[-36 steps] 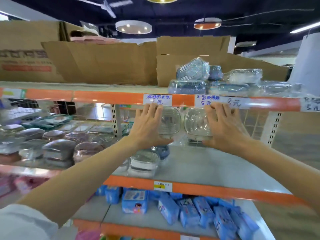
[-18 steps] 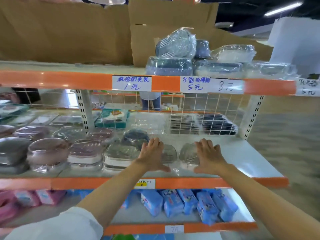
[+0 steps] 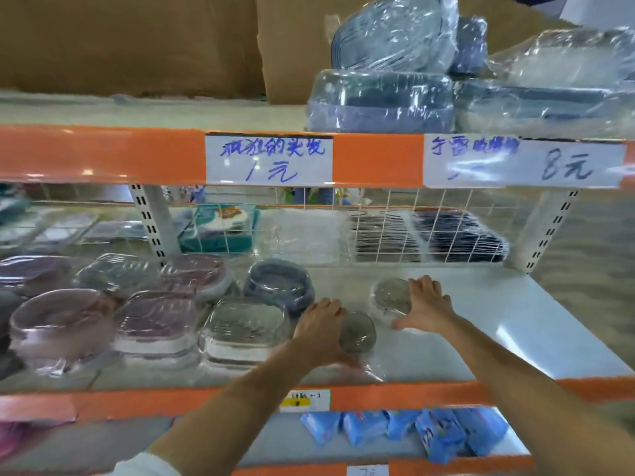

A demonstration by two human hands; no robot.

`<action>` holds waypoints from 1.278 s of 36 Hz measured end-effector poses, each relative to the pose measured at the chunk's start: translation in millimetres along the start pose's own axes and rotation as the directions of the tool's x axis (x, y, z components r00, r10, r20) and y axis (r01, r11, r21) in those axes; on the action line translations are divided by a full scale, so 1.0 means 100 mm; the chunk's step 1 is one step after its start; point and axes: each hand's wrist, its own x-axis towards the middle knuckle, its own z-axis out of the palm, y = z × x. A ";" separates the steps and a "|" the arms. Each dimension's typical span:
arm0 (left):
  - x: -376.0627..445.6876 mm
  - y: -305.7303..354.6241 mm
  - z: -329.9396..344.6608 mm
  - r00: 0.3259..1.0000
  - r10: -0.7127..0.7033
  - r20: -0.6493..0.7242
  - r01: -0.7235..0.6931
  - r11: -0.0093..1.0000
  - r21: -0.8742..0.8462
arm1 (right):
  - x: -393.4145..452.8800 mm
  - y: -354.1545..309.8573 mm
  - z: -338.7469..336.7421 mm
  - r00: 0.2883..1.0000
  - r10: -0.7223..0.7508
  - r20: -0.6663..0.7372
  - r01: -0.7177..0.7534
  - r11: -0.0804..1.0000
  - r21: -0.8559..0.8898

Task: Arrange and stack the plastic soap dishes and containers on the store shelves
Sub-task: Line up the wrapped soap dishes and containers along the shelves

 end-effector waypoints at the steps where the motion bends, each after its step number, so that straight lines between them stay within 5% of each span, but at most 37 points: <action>1: 0.01 -0.01 0.02 1.000 0.005 -0.011 -0.005 1.000 -0.008 | 0.06 -0.04 0.03 1.000 -0.002 0.013 0.002 1.000 0.017; 12: 0.03 -0.01 0.09 0.999 -0.020 -0.031 0.017 0.997 -0.069 | 0.42 -0.60 0.19 0.975 -0.218 0.053 0.196 0.944 0.266; 21: -0.05 0.03 0.11 0.997 -0.010 -0.075 0.009 1.000 -0.018 | 0.31 -0.55 0.13 0.968 -0.247 0.047 0.229 0.943 0.241; 31: -0.12 0.19 -0.17 0.991 -0.062 0.120 0.046 0.991 0.125 | -0.36 -0.18 -0.15 0.925 -0.369 0.088 0.339 0.910 0.240; 38: -0.44 0.42 -0.60 0.989 -0.057 0.137 0.070 0.993 -0.095 | -0.96 -0.08 -0.47 0.907 -0.415 0.065 0.398 0.898 0.190; 42: -0.61 0.56 -0.89 0.984 0.008 0.179 -0.008 1.000 0.000 | -1.30 -0.11 -0.68 0.882 -0.472 0.012 0.465 0.873 0.145; 46: -0.81 0.68 -1.18 0.999 0.014 0.048 -0.015 1.000 0.021 | -1.61 -0.14 -0.91 0.845 -0.532 -0.055 0.535 0.838 0.108</action>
